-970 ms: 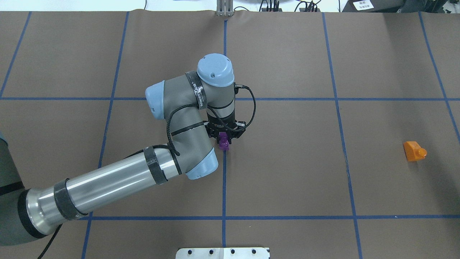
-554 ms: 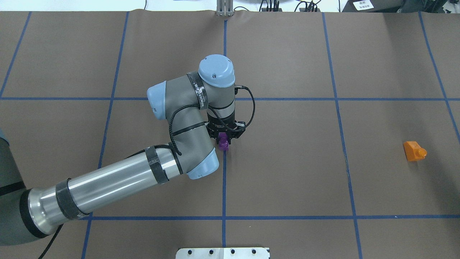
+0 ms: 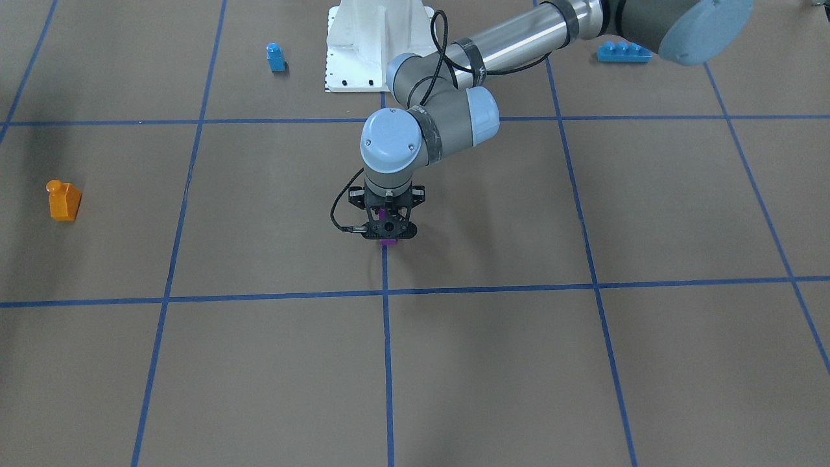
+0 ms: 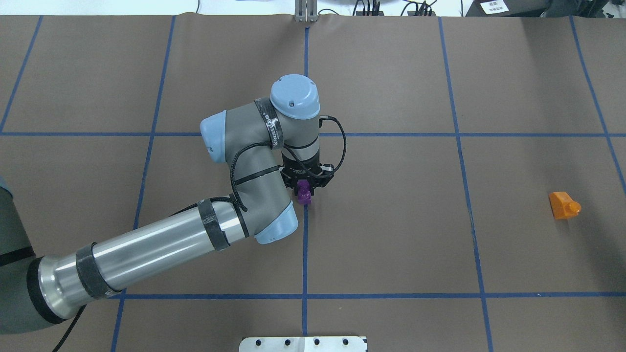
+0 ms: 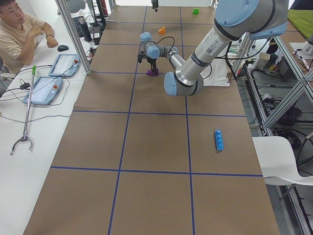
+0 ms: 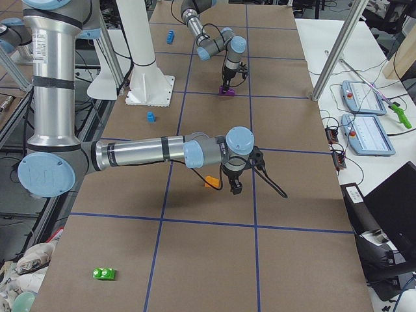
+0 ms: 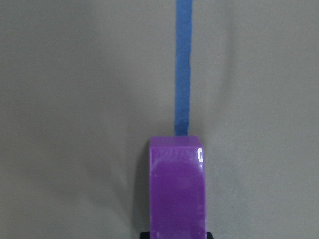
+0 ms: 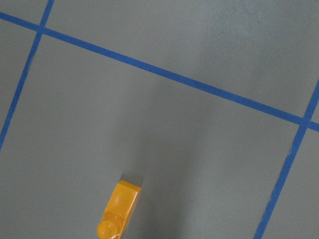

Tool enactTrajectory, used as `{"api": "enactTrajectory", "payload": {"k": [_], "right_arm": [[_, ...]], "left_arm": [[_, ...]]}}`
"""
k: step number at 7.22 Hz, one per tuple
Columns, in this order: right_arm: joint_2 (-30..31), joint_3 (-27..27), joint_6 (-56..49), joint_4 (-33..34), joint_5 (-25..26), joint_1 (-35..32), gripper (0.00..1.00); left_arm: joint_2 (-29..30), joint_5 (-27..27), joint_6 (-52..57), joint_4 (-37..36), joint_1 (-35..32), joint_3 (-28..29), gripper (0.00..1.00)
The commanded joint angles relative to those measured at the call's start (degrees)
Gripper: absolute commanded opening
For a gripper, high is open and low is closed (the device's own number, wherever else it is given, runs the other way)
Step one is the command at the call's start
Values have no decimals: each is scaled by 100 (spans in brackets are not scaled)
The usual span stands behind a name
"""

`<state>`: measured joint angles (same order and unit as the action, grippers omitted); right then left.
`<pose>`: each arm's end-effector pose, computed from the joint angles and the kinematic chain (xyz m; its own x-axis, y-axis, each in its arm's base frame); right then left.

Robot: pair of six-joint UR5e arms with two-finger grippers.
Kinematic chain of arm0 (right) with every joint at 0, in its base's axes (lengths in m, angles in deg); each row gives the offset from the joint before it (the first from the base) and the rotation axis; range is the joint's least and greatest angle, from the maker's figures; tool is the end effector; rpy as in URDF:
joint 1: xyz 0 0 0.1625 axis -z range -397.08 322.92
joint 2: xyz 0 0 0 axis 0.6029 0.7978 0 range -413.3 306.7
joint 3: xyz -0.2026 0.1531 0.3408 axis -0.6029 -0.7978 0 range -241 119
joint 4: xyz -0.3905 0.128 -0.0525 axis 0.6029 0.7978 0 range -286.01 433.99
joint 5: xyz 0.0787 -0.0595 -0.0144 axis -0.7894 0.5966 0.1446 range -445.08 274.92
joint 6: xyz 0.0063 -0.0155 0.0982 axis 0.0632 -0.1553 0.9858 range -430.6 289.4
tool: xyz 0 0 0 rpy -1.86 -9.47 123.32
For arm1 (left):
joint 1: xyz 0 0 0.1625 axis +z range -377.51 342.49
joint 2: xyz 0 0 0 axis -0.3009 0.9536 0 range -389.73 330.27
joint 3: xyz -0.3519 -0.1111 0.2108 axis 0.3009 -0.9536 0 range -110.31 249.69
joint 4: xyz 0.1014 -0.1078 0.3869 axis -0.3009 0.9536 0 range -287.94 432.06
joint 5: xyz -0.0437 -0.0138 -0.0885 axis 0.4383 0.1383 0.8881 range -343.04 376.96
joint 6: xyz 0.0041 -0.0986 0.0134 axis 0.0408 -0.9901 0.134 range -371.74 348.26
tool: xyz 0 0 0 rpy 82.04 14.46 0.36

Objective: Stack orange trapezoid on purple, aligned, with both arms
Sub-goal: 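Lower the purple block onto the table and open the left gripper, then raise the left gripper while the right gripper grasps the orange block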

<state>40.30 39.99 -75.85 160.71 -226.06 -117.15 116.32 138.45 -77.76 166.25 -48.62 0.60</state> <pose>-0.0263 -0.4744 0.5794 0.5774 -0.3376 0.7434 0.2231 0.9411 0.2541 0.6464 -0.4851 0.1765 0.6689 0.0011 -0.7433 -0.1257 0.9858 -0.1116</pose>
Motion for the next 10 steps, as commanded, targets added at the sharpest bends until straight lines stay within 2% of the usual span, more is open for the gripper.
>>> {"api": "enactTrajectory", "payload": {"k": [1, 3, 4, 5, 6, 7, 10], "right_arm": [[0, -9, -2, -5, 9, 0, 100], [-9, -27, 24, -5, 18, 148, 100], [-9, -18, 590, -75, 18, 367, 100], [0, -35, 1726, -589, 192, 804, 100], [78, -44, 2651, -1151, 812, 1322, 100], [88, -244, 3383, -1287, 1009, 1588, 100], [88, -615, 3801, -1526, 1020, 1915, 100]], "left_arm": [[20, -160, -16, 12, 26, -60, 99], [29, -126, -34, -57, -210, -576, 99], [11, -125, -34, -275, -308, -840, 99], [2, -125, -34, -417, -361, -991, 99], [-15, -151, -34, -427, -379, -1010, 99], [-15, -152, -34, -427, -405, -1019, 99], [-15, -161, -192, -427, -405, -1062, 99]]}}
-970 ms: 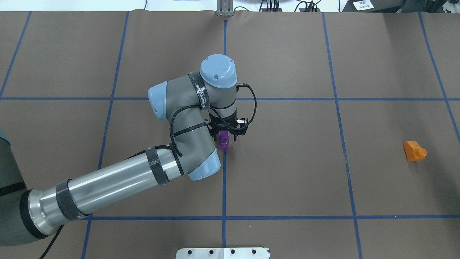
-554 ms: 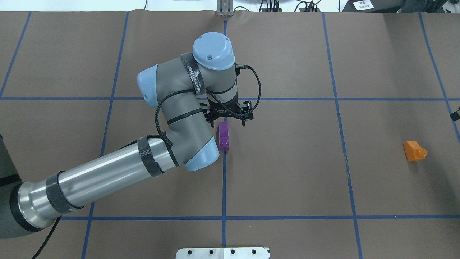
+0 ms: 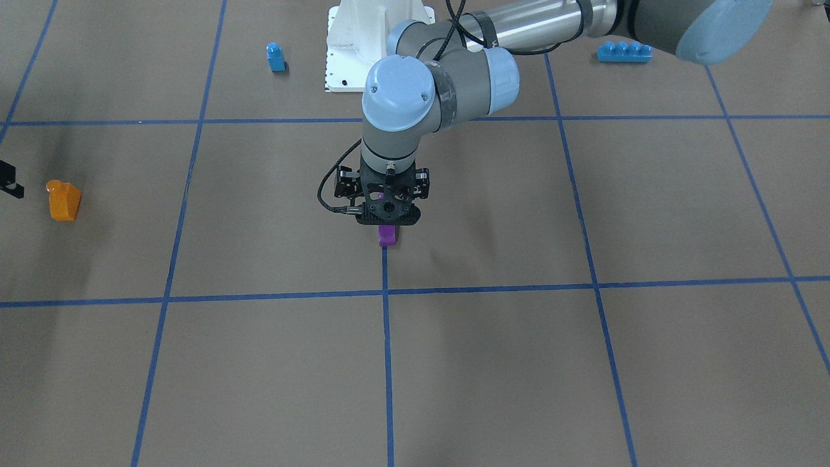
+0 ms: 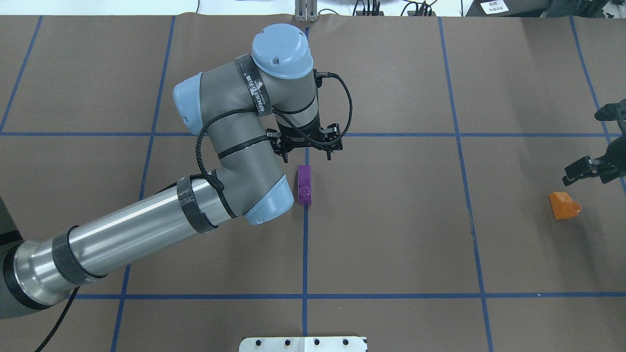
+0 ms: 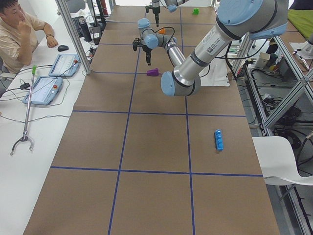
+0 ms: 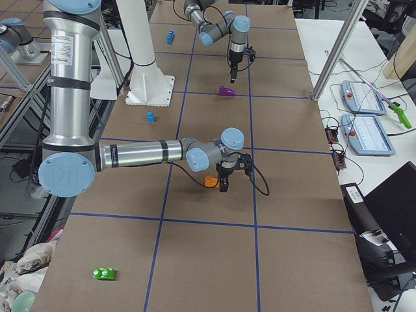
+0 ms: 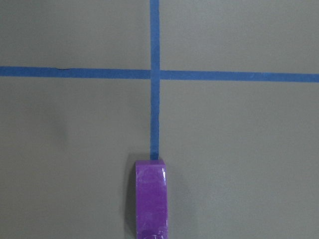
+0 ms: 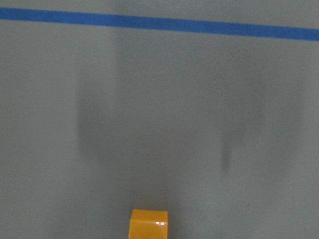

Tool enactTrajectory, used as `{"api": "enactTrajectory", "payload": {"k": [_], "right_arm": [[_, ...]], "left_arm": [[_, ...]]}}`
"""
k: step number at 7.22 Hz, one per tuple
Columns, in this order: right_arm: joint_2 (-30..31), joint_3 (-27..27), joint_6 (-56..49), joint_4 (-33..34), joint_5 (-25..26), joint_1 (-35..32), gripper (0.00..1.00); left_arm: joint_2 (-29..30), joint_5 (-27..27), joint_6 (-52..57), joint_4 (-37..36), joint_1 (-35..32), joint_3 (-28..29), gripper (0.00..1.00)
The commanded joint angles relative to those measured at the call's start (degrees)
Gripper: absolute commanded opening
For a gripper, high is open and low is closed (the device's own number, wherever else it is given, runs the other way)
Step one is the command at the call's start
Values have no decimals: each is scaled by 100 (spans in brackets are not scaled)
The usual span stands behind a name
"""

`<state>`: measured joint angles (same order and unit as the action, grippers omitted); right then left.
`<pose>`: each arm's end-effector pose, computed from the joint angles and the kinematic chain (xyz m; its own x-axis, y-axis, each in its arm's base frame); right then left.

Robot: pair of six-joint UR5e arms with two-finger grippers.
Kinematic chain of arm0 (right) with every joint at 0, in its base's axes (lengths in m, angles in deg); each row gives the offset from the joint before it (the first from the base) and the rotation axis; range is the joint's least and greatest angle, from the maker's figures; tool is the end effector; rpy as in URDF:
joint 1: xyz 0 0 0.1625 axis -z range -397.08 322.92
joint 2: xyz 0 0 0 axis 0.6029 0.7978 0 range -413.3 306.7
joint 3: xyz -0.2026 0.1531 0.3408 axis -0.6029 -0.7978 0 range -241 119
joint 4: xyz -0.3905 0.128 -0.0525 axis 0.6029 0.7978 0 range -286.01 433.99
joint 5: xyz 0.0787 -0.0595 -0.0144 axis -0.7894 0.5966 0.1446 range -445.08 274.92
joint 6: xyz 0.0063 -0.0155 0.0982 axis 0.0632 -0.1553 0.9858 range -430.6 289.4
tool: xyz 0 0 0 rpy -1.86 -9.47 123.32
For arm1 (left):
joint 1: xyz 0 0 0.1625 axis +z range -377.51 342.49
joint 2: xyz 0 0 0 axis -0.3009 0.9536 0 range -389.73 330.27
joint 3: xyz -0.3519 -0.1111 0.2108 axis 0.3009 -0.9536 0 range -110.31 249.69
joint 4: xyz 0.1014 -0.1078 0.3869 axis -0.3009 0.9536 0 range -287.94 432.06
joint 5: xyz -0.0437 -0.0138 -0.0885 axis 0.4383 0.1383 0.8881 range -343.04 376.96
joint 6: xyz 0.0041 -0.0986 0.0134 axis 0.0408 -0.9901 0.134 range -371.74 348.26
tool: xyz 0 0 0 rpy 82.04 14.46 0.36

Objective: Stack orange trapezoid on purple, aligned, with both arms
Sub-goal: 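Raise the left gripper while the right gripper grasps the orange block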

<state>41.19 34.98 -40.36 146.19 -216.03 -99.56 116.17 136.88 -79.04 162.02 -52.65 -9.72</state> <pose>-0.1604 -0.4551 0.6141 0.7119 -0.0456 0.7008 0.0897 0.9956 -0.0263 0.5726 -0.5053 0.1118 0.6116 -0.0214 -0.7909 -0.0294 0.9983 -0.0497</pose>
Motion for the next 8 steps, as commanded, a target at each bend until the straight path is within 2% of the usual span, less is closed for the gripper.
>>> {"api": "enactTrajectory", "payload": {"k": [1, 2, 5, 8], "right_arm": [[-71, -89, 628, -82, 8, 288, 100], [-89, -71, 640, -152, 34, 498, 100], [174, -228, 588, -688, 70, 553, 100], [175, -299, 641, -777, 61, 693, 99]], "left_arm": [[-9, -4, -64, -5, -10, -31, 99], [-1, -12, -73, -5, -10, -39, 99], [-9, -12, -187, -5, -19, -83, 99], [-9, -12, -196, -5, -19, -83, 99]]}}
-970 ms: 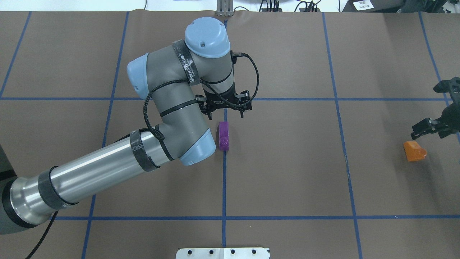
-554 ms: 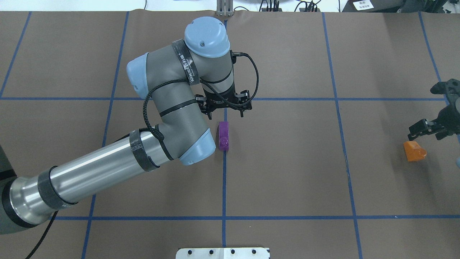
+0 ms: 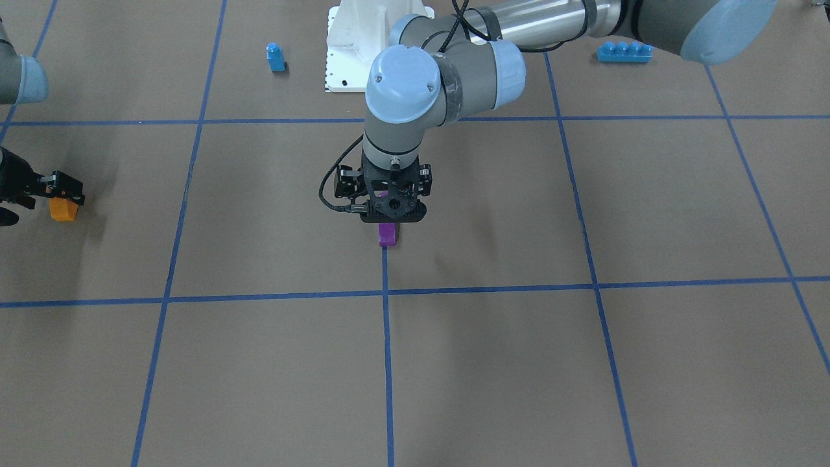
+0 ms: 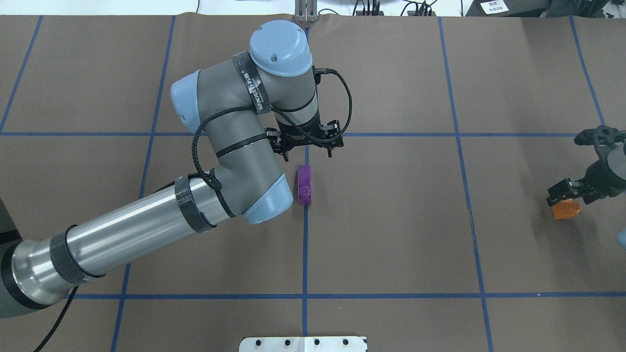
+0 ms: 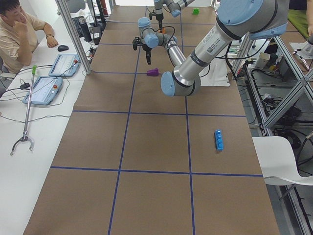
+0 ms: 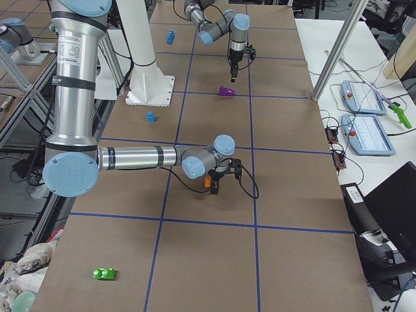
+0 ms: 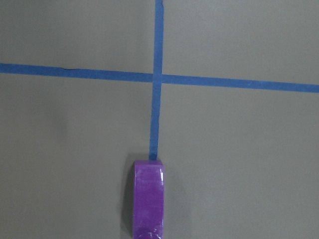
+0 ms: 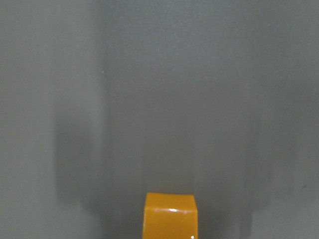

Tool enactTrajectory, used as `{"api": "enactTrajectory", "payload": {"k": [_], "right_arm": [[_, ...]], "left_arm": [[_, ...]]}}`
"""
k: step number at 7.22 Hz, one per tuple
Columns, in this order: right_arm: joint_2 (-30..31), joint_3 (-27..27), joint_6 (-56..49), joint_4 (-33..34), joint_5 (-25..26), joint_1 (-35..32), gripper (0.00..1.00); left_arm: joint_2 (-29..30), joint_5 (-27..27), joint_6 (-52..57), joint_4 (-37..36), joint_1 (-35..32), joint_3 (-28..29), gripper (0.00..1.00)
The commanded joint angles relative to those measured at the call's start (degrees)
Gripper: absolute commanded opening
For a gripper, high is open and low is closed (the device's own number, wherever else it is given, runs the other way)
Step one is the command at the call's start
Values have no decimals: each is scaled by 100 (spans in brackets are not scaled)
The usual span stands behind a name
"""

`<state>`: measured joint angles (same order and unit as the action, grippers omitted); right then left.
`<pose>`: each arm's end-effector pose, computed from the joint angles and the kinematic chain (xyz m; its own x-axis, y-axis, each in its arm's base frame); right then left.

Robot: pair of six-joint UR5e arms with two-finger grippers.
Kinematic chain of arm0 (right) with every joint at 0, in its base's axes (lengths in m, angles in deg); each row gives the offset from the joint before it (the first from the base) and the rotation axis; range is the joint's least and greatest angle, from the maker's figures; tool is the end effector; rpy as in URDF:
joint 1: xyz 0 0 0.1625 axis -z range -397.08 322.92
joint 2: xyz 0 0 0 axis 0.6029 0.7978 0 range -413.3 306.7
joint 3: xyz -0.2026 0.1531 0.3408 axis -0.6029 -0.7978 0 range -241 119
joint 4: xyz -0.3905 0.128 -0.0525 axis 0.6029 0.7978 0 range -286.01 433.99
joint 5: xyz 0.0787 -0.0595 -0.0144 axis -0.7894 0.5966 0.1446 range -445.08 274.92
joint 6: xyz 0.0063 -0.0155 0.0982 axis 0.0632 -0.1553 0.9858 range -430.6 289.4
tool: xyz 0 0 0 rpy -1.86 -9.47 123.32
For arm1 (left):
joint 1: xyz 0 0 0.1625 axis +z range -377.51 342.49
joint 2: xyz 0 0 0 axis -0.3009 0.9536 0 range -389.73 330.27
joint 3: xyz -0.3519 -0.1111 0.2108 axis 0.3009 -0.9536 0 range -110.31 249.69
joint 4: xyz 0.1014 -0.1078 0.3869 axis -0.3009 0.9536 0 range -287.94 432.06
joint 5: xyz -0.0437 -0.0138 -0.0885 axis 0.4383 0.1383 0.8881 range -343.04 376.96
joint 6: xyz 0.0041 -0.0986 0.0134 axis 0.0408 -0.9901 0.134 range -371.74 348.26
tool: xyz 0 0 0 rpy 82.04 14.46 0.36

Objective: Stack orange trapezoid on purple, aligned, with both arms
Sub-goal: 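Raise the left gripper while the right gripper grasps the orange block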

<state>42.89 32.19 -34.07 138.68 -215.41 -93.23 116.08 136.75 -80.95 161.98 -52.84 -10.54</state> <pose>-0.2029 -0.4261 0.6380 0.7056 -0.0477 0.7070 0.1186 0.9916 -0.0515 0.5676 -0.5051 0.1074 0.6049 -0.0511 -0.7947 -0.0047 0.9977 -0.0678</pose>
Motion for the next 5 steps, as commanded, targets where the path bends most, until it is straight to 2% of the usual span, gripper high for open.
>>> {"api": "enactTrajectory", "payload": {"k": [1, 2, 3, 4, 5], "right_arm": [[14, -20, 3, -26, -1, 69, 94], [22, -20, 21, -26, -10, 87, 58], [40, -11, 12, -26, -10, 96, 12], [40, 6, 12, -26, -45, 87, 0], [40, 6, 21, -26, -45, 87, 0]], "left_arm": [[-9, 0, 4, 0, 0, -9, 99], [-44, -9, 4, 0, 0, -9, 99], [-53, -9, 4, 0, 0, -36, 99], [-53, -9, 4, 0, 0, -36, 99], [-53, -70, 4, 0, 0, -36, 99]]}}
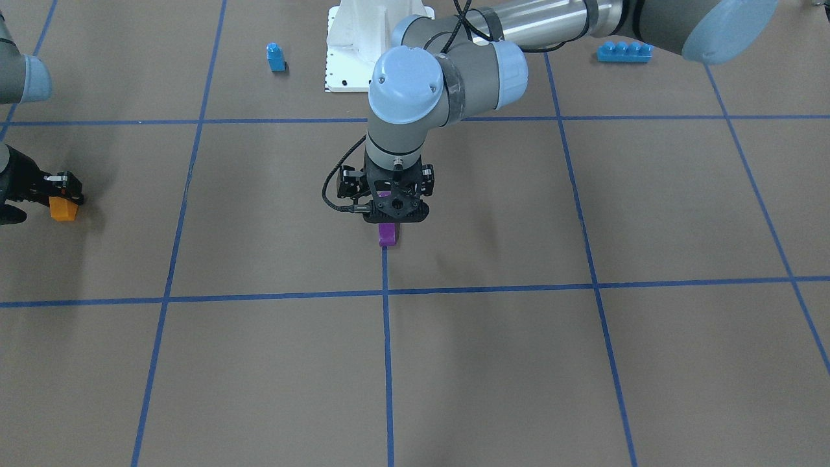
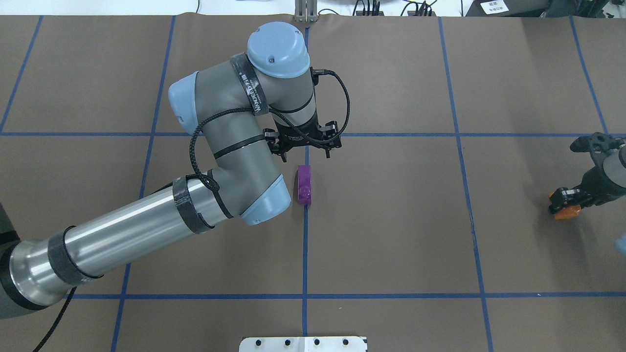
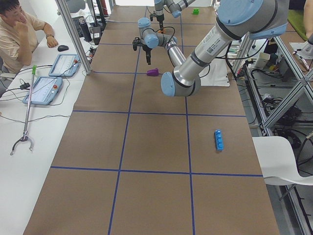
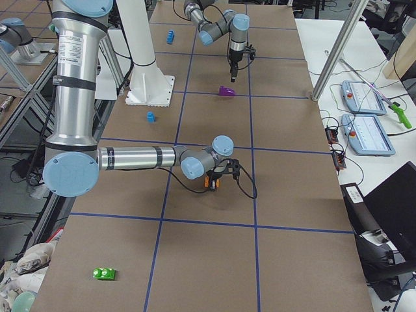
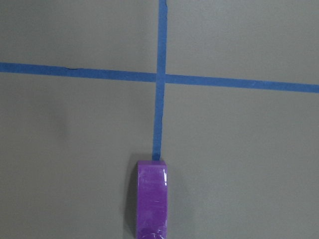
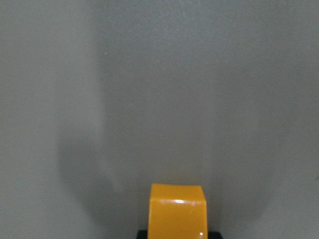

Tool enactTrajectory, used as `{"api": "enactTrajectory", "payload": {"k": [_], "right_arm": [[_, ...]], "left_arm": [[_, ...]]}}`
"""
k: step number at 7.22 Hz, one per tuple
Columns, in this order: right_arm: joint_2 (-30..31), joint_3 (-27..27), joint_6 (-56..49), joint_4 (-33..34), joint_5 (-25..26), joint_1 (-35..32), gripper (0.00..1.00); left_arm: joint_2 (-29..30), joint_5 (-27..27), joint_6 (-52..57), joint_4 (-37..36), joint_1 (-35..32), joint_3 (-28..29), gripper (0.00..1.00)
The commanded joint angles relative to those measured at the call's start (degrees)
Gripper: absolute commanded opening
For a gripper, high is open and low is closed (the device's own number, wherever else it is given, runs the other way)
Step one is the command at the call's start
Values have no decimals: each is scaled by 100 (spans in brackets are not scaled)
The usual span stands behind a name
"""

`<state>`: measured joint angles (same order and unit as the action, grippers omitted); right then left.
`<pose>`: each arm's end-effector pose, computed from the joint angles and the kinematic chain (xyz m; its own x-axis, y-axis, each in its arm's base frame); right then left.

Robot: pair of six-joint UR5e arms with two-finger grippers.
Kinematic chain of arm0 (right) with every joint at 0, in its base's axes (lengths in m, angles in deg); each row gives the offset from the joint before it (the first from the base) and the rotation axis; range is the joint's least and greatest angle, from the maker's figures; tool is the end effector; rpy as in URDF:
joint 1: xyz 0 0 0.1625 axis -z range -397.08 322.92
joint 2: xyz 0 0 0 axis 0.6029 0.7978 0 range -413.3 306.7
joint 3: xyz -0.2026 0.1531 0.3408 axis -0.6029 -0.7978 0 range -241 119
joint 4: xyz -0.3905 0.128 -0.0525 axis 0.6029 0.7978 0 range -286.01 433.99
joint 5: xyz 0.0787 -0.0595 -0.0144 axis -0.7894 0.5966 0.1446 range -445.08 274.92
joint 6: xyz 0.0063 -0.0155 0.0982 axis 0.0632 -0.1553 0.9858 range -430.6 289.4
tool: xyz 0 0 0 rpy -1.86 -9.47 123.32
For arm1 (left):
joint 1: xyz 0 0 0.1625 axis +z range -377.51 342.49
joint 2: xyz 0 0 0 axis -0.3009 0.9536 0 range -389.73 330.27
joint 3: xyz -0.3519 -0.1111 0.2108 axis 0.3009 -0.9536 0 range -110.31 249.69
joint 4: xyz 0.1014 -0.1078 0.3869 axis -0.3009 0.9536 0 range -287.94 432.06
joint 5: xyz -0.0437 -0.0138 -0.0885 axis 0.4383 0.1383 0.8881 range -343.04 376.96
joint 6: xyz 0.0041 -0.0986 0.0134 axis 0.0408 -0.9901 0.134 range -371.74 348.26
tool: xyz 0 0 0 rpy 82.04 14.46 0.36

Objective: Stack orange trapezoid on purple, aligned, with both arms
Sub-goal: 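Raise the left gripper while the right gripper grasps the orange block, then carry the orange block above the purple block with the right gripper while the left withdraws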

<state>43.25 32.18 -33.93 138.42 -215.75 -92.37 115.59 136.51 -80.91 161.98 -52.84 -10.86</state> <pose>-0.2079 -0.4203 0.6401 0.7025 -0.0541 0.7096 0.1341 0.9893 -0.0574 0.5665 -0.5048 0.1117 0.6080 -0.0517 -0.7923 -0.0018 0.9978 -0.0666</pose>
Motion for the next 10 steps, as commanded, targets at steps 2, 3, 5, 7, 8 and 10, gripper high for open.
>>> {"api": "enactTrajectory", "payload": {"k": [2, 3, 5, 7, 8, 10], "right_arm": [[-5, 495, 7, 78, -38, -34, 0], [-110, 682, 7, 88, -38, -26, 0], [-1055, 710, 635, 489, 23, -17, 0], [-1821, 719, 997, 676, 93, 219, 0], [-2268, 728, 1618, 711, 207, 734, 0], [-3531, 728, 2446, 1488, 970, 1798, 0]], "left_arm": [[-12, -64, -9, 0, -18, -91, 99], [-204, -55, 9, 0, -70, -362, 99], [-1334, -11, 637, 18, -341, -1440, 99], [-2661, 15, 1681, 26, -701, -2269, 99], [-3371, 33, 2236, 61, -929, -2611, 99], [-4271, 295, 3780, 79, -1832, -2642, 99]]}}
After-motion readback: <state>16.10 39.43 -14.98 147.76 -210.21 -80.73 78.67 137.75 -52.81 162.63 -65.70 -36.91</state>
